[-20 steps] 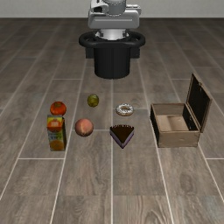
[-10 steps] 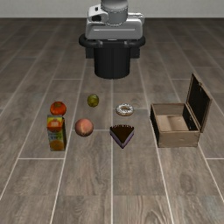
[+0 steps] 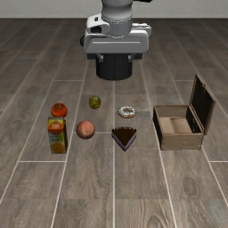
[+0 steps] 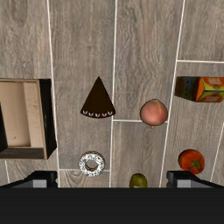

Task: Pick up the cake and place it in the box

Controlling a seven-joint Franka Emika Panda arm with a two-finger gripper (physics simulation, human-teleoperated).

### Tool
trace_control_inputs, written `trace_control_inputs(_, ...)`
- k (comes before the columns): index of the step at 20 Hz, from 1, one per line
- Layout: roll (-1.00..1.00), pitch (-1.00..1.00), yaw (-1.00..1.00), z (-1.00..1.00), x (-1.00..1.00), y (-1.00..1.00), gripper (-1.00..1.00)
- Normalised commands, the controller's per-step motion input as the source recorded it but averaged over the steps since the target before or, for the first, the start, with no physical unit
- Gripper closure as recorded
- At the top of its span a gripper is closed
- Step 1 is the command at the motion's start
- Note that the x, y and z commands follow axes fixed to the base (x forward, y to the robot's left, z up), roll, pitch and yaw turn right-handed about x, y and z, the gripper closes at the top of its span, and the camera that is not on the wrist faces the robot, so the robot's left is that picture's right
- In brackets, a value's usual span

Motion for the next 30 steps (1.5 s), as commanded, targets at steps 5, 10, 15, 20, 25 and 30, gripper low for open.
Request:
trace_control_inputs(5,0.00,0.00,0.00,0.00,0.40,0.60,-1.00)
trace_control_inputs(10,0.00,0.00,0.00,-0.20,0.40,0.00,-1.00)
trace_control_inputs(15,0.00,0.00,0.00,-1.00,0.00,0.00,-1.00)
trace_control_inputs(20,0.00,0.00,0.00,-1.00,0.00,0.00,-1.00)
trace_control_inputs(25,0.00,0.00,0.00,-1.00,0.00,0.00,-1.00)
trace_control_inputs(30,0.00,0.00,0.00,-0.60,-0.40,0.00,-1.00)
